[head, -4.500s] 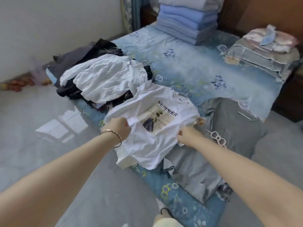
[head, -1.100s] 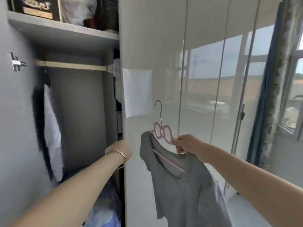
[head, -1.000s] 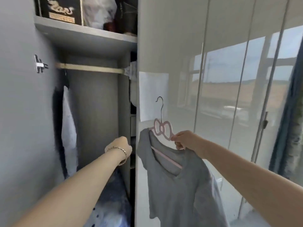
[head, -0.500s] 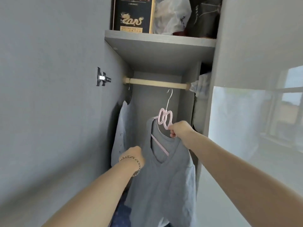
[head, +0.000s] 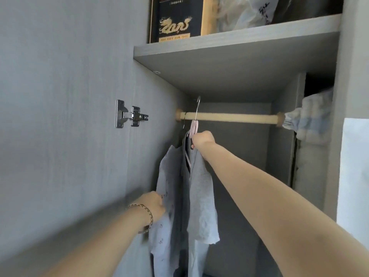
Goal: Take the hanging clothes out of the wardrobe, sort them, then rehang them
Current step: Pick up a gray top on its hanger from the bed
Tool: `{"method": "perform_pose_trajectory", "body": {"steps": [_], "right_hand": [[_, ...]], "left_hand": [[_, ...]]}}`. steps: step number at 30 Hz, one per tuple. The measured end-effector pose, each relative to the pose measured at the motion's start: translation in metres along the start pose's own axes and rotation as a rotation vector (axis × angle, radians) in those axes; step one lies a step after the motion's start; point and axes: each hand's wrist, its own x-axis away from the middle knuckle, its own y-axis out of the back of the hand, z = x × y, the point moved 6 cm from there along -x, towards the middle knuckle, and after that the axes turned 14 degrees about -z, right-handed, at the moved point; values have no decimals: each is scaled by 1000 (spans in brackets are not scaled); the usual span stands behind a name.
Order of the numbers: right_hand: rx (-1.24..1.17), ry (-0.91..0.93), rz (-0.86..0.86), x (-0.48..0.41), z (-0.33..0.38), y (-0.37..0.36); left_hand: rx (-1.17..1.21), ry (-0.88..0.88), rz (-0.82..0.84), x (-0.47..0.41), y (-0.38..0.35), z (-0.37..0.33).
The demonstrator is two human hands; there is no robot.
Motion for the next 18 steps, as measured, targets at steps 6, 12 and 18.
{"method": "perform_pose_trajectory", "body": {"steps": [6,12,18], "right_hand": [[-57,3,-63,-14,10,-17],[-38,14,-148,-8,3,-10],[-4,45,-122,1,7,-7]], "left_hand": [[-18,64,-45,-6,12,26],[5,66,-80,-2,18,30],[22,27,-104,-3,23,29]]}}
